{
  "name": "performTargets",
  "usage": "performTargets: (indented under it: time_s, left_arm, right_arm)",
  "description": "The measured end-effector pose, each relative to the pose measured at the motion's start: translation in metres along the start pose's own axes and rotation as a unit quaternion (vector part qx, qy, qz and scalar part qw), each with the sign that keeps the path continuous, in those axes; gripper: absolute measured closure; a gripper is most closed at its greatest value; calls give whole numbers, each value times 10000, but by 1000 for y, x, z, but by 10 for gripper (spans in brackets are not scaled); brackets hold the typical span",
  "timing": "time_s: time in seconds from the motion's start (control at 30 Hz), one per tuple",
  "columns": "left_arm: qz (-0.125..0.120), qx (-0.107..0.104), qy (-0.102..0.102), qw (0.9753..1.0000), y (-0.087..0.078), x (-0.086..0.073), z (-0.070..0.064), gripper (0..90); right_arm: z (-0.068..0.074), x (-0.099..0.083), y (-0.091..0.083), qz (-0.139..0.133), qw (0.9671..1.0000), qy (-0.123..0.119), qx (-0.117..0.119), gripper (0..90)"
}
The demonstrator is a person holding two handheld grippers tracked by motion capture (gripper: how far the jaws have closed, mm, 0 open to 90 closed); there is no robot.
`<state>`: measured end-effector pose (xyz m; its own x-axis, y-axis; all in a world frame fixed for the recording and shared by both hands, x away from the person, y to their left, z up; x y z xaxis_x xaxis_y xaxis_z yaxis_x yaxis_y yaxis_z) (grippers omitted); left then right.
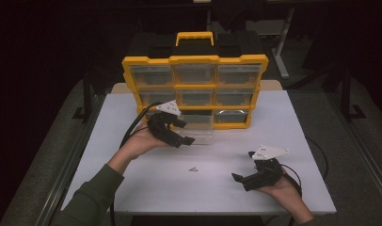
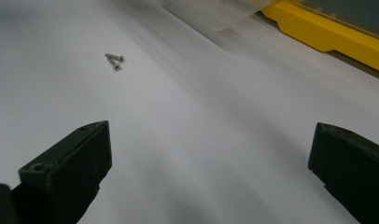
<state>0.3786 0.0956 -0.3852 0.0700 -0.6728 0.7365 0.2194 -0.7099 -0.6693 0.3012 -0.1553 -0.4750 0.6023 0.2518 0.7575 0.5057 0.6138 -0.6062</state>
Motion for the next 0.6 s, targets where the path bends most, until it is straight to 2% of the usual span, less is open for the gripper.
performTargets:
  time_s: [0.23, 0.6]
  left_arm:
    - [21, 51, 27, 10000, 2, -7, -12, 145]
    - [43, 8, 85, 10000, 14, -22, -29, 108]
  right_arm:
    - [0, 0, 0, 0, 10000, 0, -4, 0]
    - [0, 0, 0, 6, 10000, -9, -5, 0]
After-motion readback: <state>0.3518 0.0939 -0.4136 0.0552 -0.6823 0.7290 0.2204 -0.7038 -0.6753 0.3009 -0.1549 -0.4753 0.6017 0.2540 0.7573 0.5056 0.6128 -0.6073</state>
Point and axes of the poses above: each handheld gripper's, and its own axes: y roughly forward along the jaws, x roughly out of its top, z roughly to its left, the point moved 6 cm from there along y, roughly forward along the jaws, and after that the axes turned 14 degrees about y, right-handed, at the moved point
